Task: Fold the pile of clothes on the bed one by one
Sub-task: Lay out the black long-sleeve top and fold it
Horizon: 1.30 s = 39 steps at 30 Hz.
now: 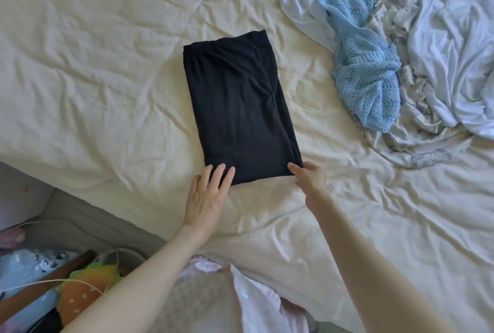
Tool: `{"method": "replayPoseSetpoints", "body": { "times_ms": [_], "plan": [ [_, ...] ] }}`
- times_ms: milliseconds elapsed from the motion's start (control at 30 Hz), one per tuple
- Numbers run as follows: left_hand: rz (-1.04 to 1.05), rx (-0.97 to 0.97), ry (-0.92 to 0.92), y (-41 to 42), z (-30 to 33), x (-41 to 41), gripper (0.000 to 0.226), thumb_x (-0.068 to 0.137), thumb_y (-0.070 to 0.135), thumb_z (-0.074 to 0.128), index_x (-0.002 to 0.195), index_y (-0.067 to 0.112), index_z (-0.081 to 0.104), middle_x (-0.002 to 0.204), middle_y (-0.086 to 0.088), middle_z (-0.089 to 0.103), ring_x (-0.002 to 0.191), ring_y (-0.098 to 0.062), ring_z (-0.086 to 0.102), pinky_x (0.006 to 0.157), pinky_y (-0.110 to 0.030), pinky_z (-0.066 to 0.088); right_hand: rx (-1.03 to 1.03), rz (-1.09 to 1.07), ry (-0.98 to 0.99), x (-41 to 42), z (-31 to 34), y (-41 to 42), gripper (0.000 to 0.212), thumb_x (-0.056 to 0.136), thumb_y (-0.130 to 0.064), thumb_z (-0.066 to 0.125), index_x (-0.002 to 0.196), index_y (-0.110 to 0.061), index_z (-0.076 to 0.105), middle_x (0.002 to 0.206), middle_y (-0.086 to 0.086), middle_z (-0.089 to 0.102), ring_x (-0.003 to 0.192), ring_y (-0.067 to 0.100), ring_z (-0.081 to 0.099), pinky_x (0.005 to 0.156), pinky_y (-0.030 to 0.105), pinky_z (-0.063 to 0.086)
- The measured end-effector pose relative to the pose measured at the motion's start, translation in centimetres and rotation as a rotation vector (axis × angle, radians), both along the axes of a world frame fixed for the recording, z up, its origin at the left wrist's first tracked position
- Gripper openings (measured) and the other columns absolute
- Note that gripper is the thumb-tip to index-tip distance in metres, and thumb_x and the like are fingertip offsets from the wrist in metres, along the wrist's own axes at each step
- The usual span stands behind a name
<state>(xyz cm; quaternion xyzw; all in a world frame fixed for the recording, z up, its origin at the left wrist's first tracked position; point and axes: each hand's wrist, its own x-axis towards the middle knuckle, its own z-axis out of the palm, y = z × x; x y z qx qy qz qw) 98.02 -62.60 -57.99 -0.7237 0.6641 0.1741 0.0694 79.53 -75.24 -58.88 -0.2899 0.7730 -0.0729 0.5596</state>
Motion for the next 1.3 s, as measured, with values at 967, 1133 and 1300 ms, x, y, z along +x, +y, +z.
{"method": "replayPoseSetpoints", "body": {
  "times_ms": [967,1133,1300],
  "plan": [
    [0.708,0.277,1.134,-0.2,4.8,5.6,0.024,0.09,0.012,0.061,0.105,0.031,0.057,0.107,0.007,0.062,0.104,-0.007,0.057,0.09,-0.022,0.046,0.079,0.01,-0.162,-2.6,7.2,1.2,0.027,0.081,-0.005,0.07,0.064,-0.009,0.049,0.052,0.002,0.048,0.043,0.008,0.05,0.045,0.018,0.044],
    [0.85,0.012,1.055,-4.9,4.7,8.0,0.012,0.094,0.021,0.054,0.106,0.021,0.059,0.107,-0.003,0.064,0.099,-0.012,0.06,0.091,-0.03,0.048,-0.128,0.016,-0.108,2.9,6.7,-4.1,0.008,0.082,-0.008,0.069,0.076,-0.008,0.063,0.065,0.005,0.061,0.058,0.012,0.06,0.065,0.025,0.054],
    [0.971,-0.035,0.834,-9.0,1.9,9.6,0.038,0.098,0.039,0.043,0.121,0.012,0.055,0.113,-0.004,0.061,0.102,-0.022,0.06,0.094,-0.042,0.049,-0.208,0.147,-0.139,7.6,4.2,-6.9,0.039,0.091,-0.02,0.059,0.128,-0.011,0.052,0.099,0.003,0.064,0.09,0.015,0.063,0.085,0.028,0.053]
  ]
}}
